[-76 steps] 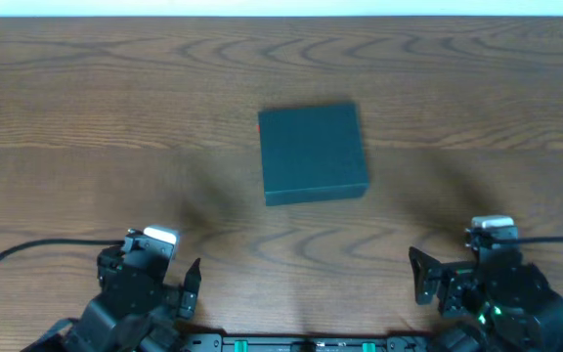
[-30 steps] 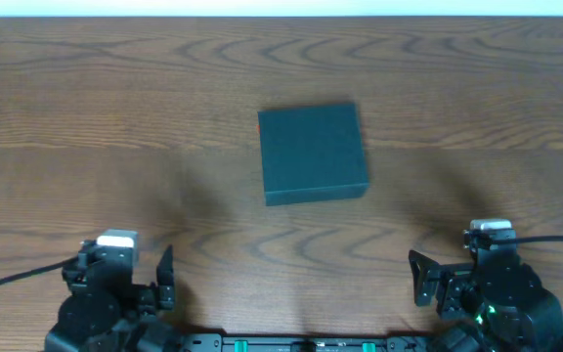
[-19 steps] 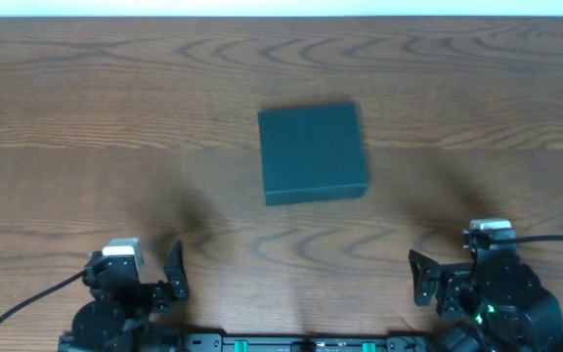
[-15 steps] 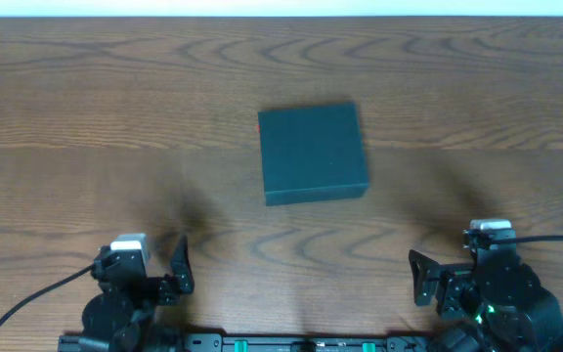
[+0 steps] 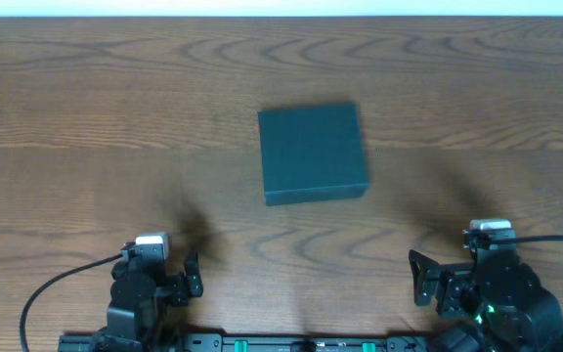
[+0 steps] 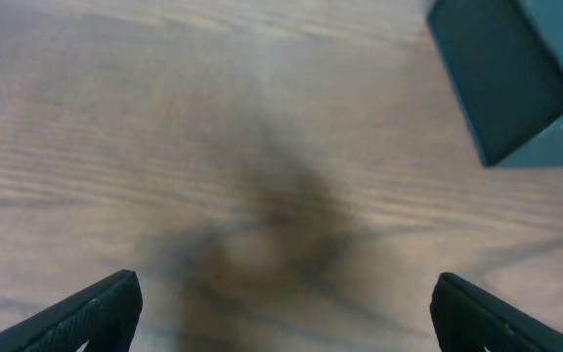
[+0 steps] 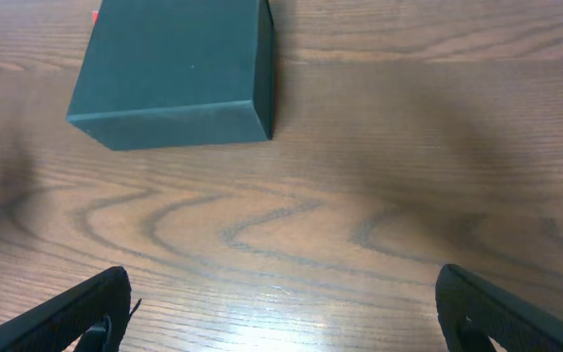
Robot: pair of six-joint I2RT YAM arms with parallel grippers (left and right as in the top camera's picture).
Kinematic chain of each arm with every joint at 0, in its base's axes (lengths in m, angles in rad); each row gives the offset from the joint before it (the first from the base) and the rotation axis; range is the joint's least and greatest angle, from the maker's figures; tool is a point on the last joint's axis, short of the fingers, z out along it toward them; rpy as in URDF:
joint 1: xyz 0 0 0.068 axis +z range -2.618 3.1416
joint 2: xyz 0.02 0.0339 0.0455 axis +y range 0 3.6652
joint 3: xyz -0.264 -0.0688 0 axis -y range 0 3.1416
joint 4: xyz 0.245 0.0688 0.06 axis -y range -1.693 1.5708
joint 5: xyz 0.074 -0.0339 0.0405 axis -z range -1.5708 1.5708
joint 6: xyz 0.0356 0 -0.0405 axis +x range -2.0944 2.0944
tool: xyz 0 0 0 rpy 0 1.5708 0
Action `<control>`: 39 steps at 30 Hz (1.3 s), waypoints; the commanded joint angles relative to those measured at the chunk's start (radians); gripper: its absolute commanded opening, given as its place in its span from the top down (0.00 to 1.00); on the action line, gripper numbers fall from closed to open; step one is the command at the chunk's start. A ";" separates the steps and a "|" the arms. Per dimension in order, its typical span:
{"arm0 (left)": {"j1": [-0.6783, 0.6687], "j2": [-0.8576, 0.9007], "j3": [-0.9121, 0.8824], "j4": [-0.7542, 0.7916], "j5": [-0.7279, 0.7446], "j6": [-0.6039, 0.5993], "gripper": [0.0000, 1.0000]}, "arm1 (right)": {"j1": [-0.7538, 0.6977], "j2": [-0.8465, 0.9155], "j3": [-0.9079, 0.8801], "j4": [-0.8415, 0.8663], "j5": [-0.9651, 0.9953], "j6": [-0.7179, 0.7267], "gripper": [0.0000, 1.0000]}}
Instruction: Pack container
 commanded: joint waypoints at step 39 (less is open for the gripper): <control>0.004 -0.008 -0.006 -0.064 0.004 0.000 0.05 | -0.530 -0.190 -0.384 0.248 -0.190 -0.344 0.01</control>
